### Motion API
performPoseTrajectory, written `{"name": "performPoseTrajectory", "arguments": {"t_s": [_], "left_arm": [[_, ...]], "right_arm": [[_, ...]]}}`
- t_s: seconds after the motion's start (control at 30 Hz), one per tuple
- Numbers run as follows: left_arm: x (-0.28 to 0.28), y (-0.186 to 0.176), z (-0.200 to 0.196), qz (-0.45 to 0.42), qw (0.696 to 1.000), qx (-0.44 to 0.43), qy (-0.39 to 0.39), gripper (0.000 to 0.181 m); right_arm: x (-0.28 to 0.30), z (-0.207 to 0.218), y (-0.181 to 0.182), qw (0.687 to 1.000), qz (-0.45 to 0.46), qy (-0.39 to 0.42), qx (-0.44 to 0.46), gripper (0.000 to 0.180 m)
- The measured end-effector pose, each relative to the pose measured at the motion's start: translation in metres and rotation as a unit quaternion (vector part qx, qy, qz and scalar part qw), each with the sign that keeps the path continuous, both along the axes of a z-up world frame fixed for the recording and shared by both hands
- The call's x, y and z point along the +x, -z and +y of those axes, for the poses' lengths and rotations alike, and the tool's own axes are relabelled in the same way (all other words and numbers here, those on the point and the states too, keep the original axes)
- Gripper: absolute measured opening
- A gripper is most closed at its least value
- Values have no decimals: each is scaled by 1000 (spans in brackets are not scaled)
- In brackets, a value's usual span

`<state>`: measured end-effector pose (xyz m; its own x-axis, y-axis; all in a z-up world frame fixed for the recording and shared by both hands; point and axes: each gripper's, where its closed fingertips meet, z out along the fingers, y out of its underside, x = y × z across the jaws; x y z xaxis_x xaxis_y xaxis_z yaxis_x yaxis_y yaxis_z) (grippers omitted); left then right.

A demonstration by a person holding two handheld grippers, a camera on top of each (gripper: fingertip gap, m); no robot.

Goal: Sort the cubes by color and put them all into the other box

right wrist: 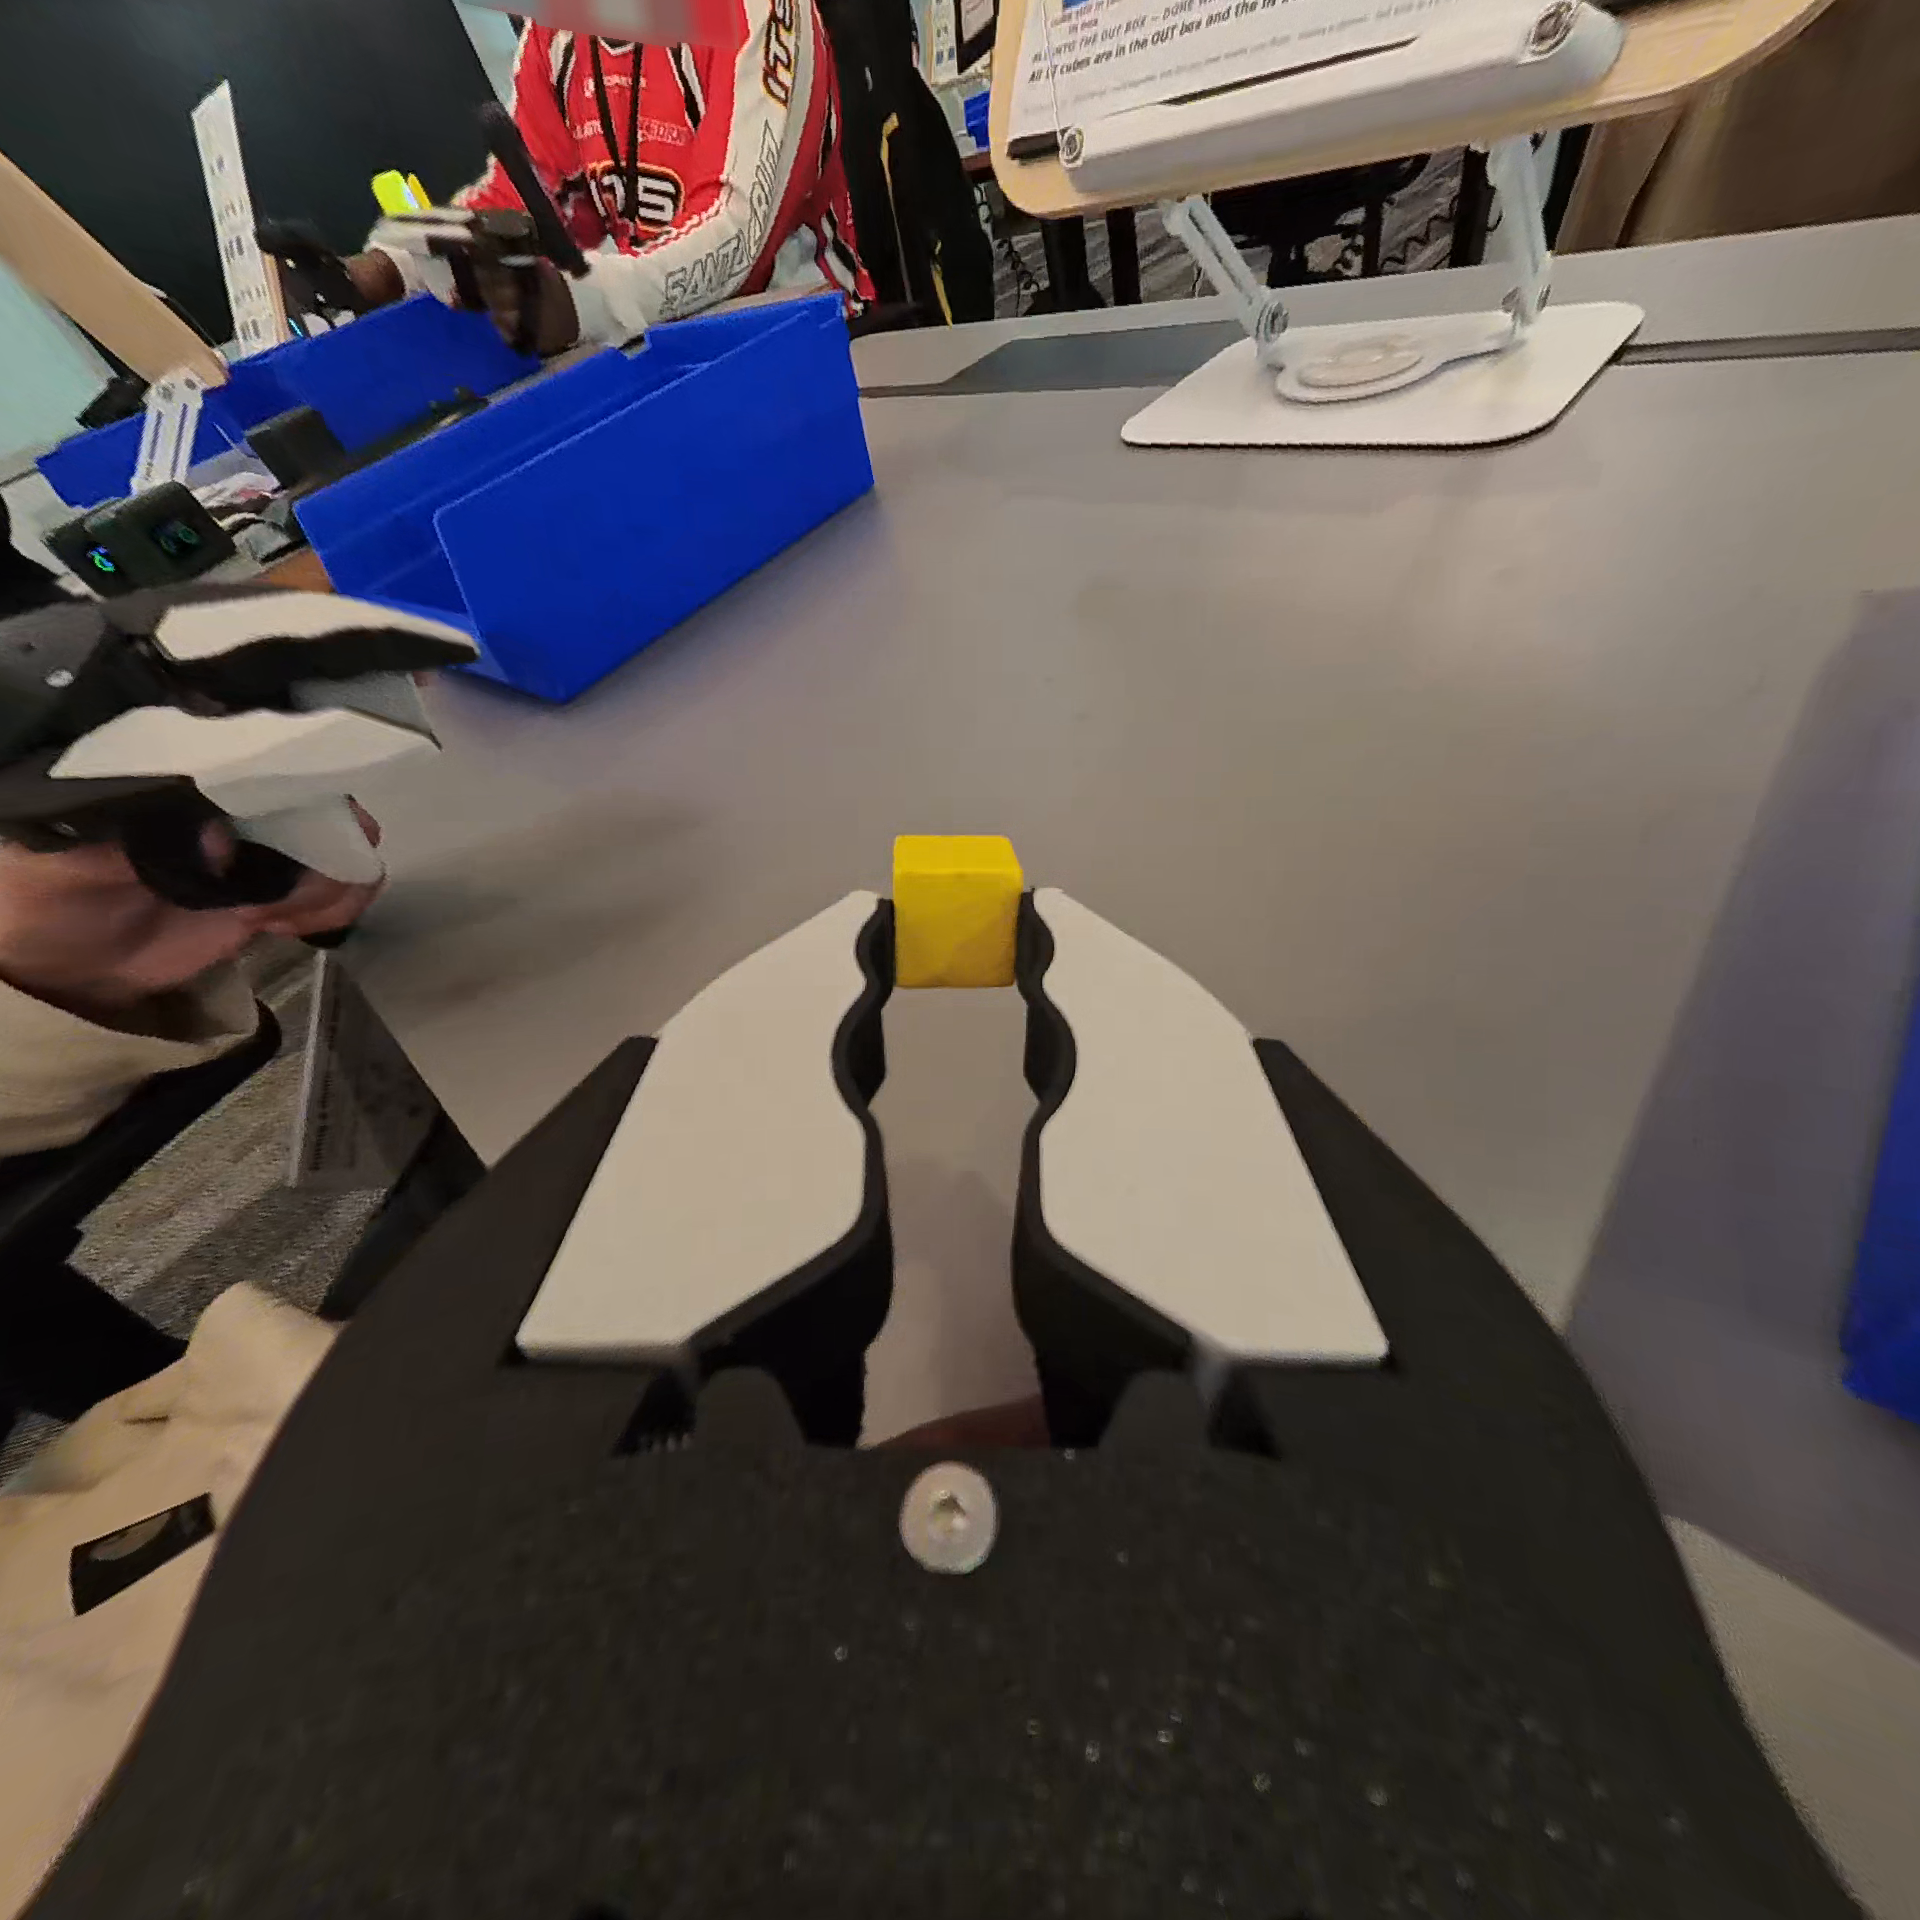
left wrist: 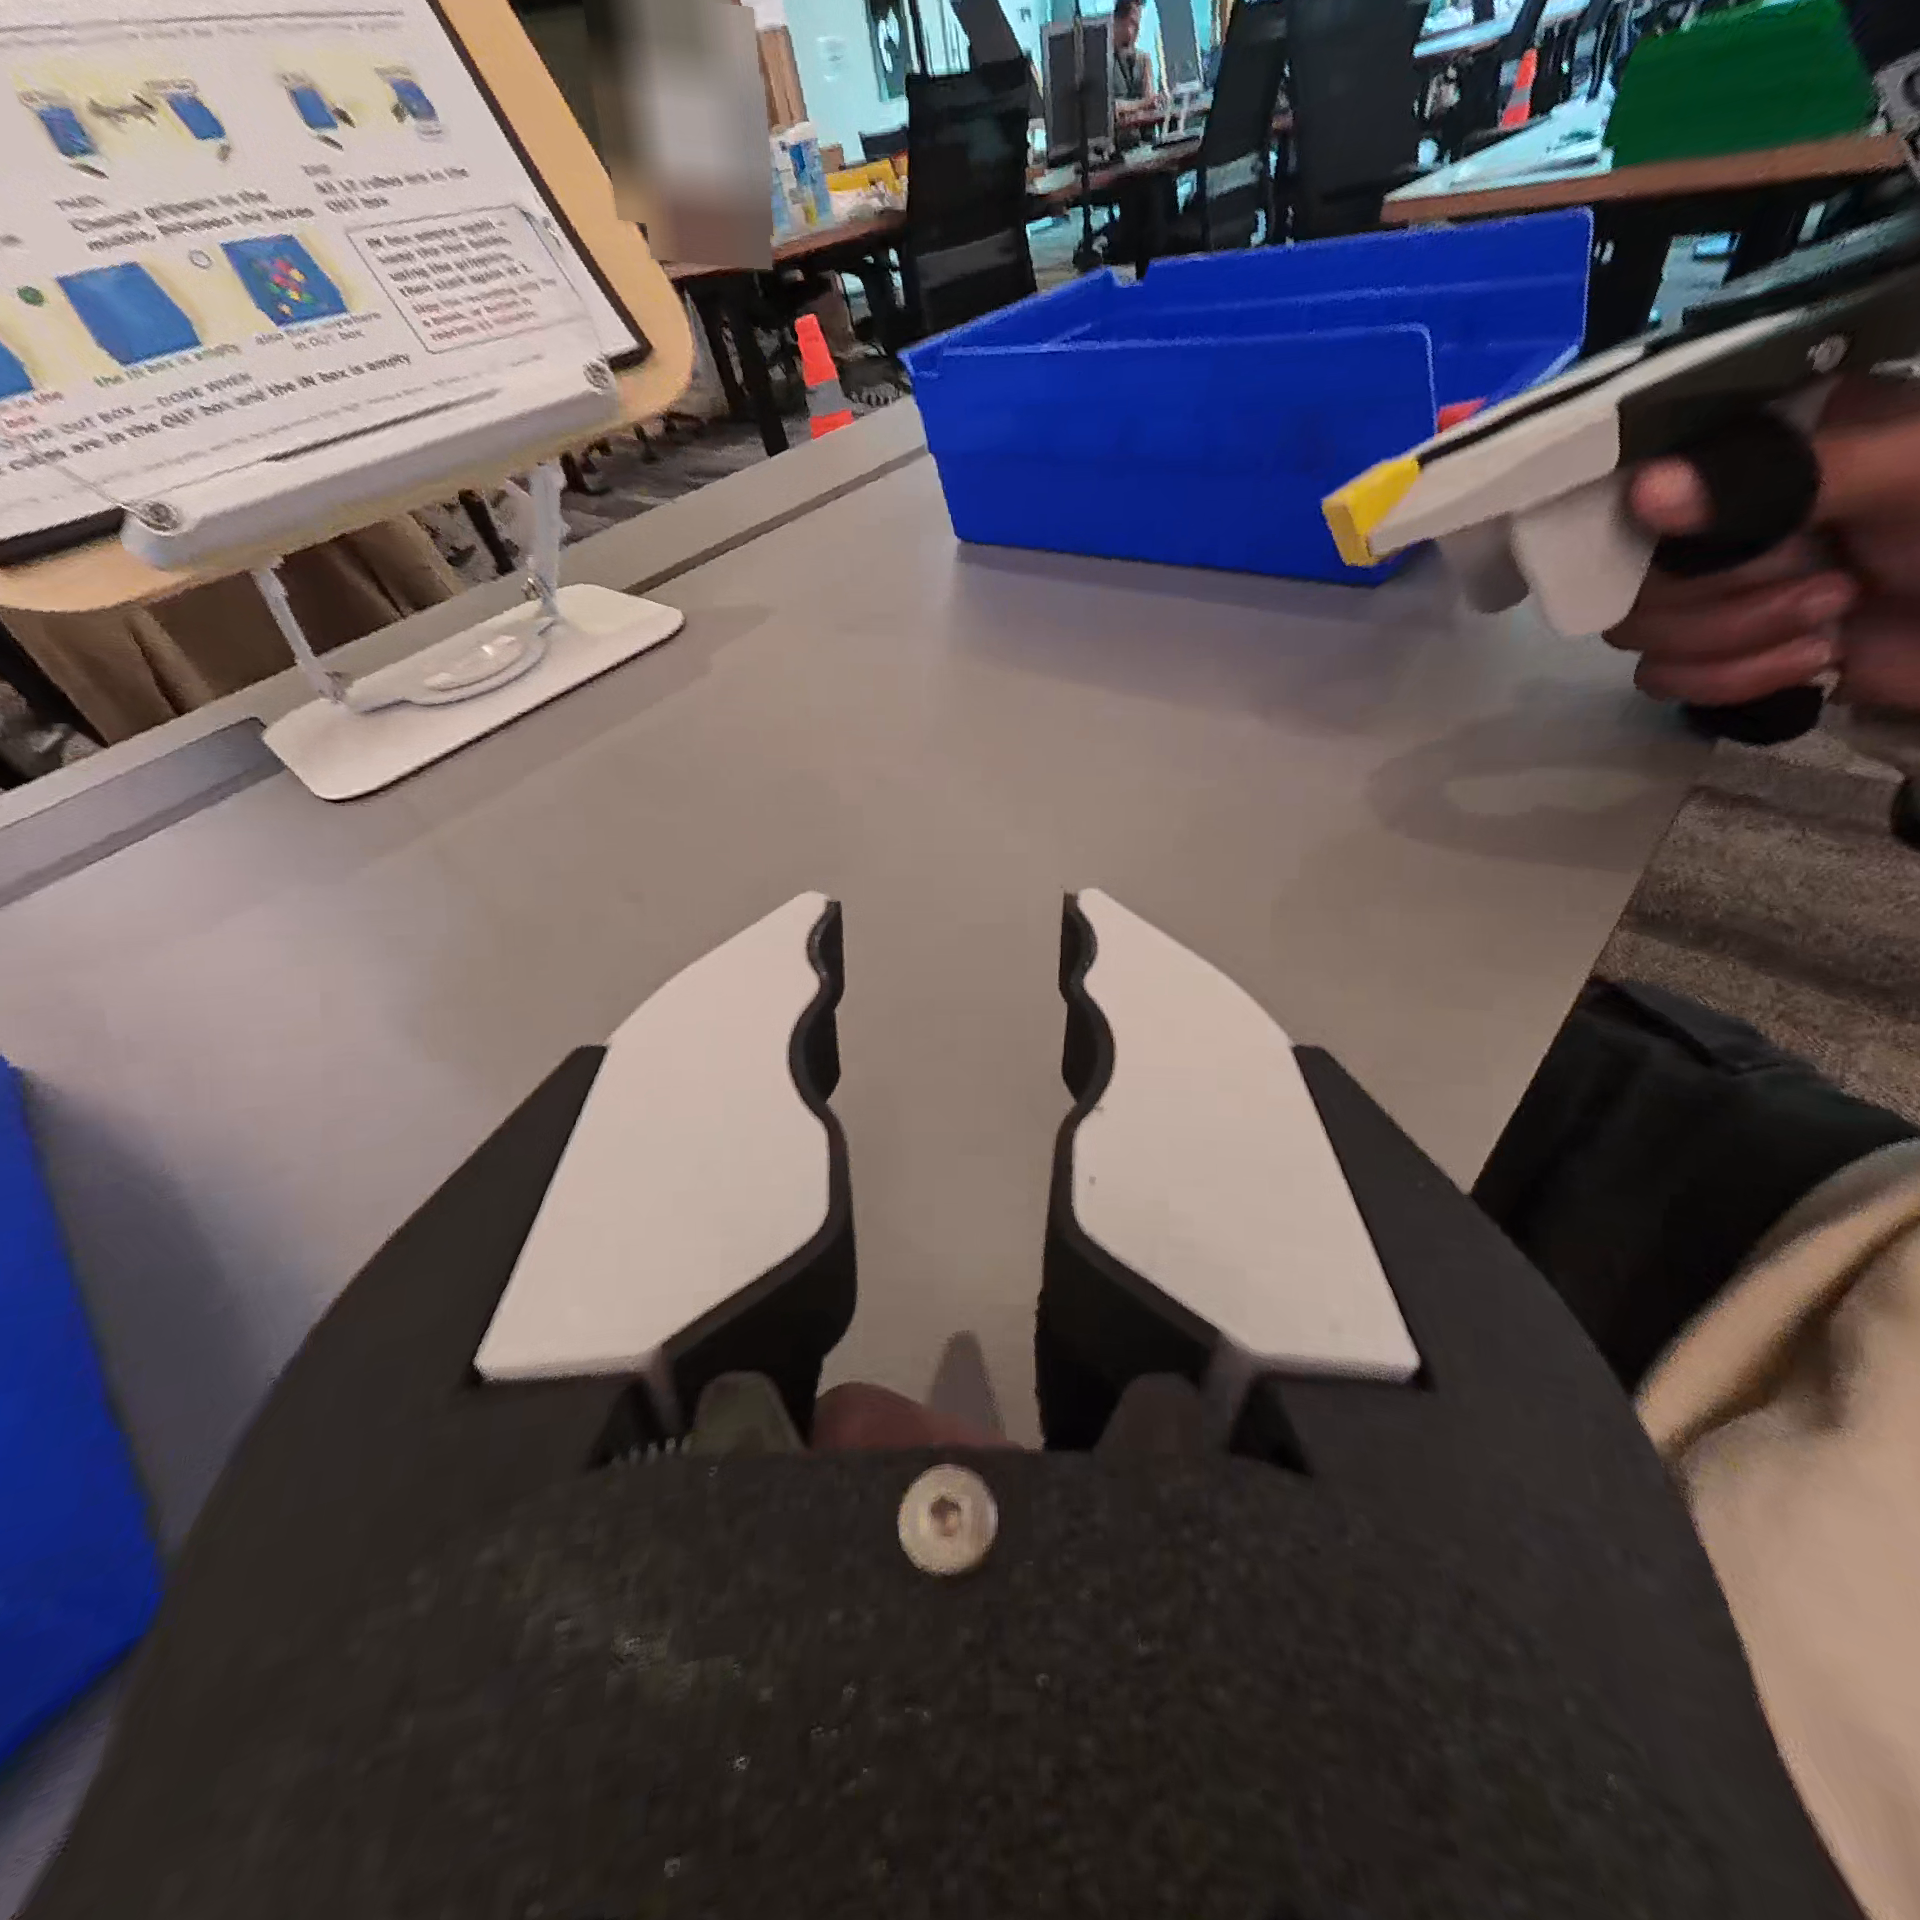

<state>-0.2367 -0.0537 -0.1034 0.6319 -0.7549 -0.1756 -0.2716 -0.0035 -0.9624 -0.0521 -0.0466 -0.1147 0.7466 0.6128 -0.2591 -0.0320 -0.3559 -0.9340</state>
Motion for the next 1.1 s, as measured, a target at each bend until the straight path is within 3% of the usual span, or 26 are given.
{"name": "performPoseTrajectory", "arguments": {"t_s": [0.17,0.27,0.33,0.43,0.5,0.57,0.8,0.87,0.93,1.0,1.1], "left_arm": [[2,4,1,12,1000,-6,0,40],[-1,3,0,-7,1000,-26,6,40],[-1,3,0,-19,999,-44,15,40],[-1,5,2,-21,998,-53,16,40],[-1,5,2,-18,998,-49,16,40],[-2,5,0,-10,999,-41,14,40],[-8,11,-8,41,999,1,2,41],[-8,12,-8,45,999,3,1,41],[-7,13,-9,41,999,-12,5,41],[-8,13,-7,32,999,-28,3,41],[-12,10,-3,15,999,-39,1,41]], "right_arm": [[18,7,-14,1000,-10,11,16,22],[111,56,-48,973,-142,178,27,22],[163,90,-46,952,-236,187,-60,22],[226,172,-29,922,-288,206,-158,23],[247,215,3,901,-292,189,-260,23],[268,247,24,870,-335,208,-294,23],[305,271,71,787,-442,241,-357,23],[305,275,71,790,-445,245,-342,23],[303,273,65,795,-447,241,-330,37],[300,268,39,801,-459,257,-286,42],[250,240,-29,871,-390,261,-145,41]]}}
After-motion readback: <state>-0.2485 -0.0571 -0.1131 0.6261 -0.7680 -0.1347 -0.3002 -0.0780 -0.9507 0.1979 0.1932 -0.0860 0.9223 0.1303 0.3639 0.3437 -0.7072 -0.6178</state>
